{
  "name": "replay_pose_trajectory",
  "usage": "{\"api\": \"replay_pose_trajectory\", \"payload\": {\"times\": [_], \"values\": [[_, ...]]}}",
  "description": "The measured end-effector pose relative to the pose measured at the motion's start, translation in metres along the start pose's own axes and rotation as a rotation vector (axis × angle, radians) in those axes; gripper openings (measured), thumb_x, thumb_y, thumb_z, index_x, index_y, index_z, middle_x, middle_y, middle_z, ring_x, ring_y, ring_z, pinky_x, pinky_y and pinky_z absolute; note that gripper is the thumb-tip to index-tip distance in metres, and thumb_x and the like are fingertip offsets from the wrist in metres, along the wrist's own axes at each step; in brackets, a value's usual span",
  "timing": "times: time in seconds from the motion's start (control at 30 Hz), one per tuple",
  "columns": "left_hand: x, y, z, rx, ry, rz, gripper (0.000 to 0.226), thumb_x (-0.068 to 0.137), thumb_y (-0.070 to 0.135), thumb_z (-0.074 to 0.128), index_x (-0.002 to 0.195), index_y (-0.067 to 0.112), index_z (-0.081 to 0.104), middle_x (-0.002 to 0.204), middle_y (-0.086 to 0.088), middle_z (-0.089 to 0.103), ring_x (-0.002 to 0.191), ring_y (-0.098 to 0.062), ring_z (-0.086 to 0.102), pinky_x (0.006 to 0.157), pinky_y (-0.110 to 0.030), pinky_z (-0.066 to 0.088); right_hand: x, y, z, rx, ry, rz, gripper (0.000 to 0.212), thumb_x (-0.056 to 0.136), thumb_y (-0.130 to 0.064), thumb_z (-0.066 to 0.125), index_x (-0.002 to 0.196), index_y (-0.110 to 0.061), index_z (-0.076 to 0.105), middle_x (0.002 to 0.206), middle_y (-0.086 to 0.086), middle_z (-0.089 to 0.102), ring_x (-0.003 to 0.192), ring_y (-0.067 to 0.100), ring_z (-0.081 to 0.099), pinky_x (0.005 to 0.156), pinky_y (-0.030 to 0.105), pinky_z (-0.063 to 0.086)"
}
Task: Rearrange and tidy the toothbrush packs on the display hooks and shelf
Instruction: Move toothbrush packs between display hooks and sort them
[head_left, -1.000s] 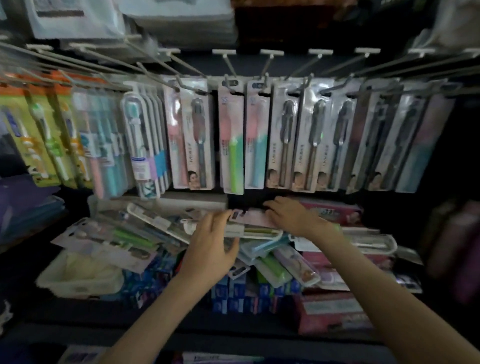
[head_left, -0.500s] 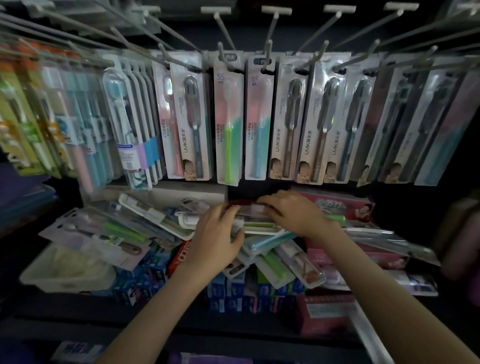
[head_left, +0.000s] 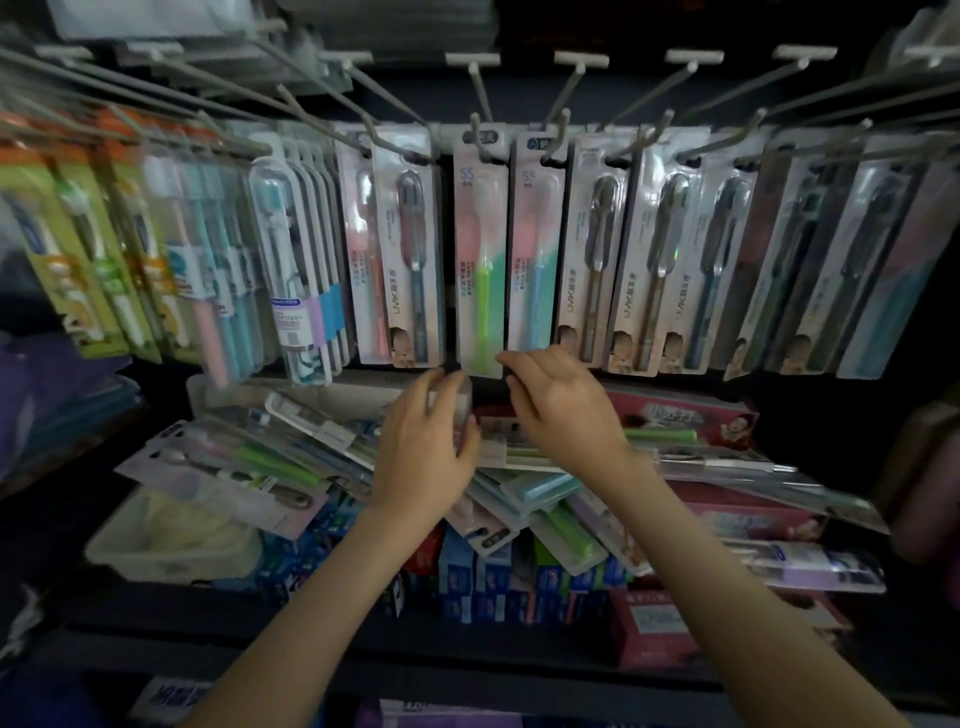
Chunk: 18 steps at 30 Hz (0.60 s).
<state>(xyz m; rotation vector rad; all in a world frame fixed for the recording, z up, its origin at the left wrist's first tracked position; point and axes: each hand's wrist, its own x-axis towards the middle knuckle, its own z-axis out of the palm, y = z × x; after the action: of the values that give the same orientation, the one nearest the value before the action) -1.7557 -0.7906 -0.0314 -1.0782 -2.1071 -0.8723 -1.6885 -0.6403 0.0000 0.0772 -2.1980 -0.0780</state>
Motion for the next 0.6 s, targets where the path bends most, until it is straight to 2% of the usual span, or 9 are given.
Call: {"api": "replay_pose_trajectory", "payload": {"times": [0.17,0.33,0.43,0.6], "values": [[0.008,-0.02,-0.026,0.034,0.114,-0.007,0.047,0.081,0.009,0.066,0.126,0.003,0.054,0.124,-0.019,0.055,0.111,-0.035,0.055,0.091,-0.045,0.048,0.029,-0.043,0.012,0.074,0.077,-0.034,0.03,0.088,-0.008,0.048,0.114,-0.001,0.062,0.089,0.011,0.064,0.082,0.028,0.057,0.074,0.034,0.045],[-0.014,-0.022,-0.034,-0.003,0.085,0.004,0.049,0.078,0.005,0.068,0.125,0.0,0.054,0.12,-0.02,0.057,0.109,-0.035,0.056,0.092,-0.044,0.047,0.014,-0.076,0.007,0.131,0.063,-0.027,0.035,0.086,-0.007,0.046,0.118,-0.001,0.059,0.088,0.011,0.063,0.082,0.028,0.055,0.074,0.036,0.046],[-0.039,-0.012,-0.036,-0.017,0.03,0.014,0.049,0.078,0.007,0.069,0.124,0.001,0.055,0.118,-0.02,0.058,0.108,-0.036,0.056,0.089,-0.044,0.047,-0.014,-0.091,-0.005,0.097,0.028,0.058,0.031,0.086,-0.009,0.045,0.109,0.0,0.063,0.088,0.013,0.064,0.081,0.03,0.057,0.072,0.04,0.048],[-0.088,0.012,-0.048,-0.122,-0.086,0.125,0.042,0.083,0.011,0.064,0.124,0.001,0.055,0.119,-0.02,0.057,0.11,-0.038,0.054,0.091,-0.047,0.047,-0.081,-0.125,-0.038,-0.002,-0.006,0.283,0.031,0.085,-0.011,0.042,0.107,0.001,0.062,0.086,0.014,0.064,0.08,0.032,0.057,0.071,0.03,0.036]]}}
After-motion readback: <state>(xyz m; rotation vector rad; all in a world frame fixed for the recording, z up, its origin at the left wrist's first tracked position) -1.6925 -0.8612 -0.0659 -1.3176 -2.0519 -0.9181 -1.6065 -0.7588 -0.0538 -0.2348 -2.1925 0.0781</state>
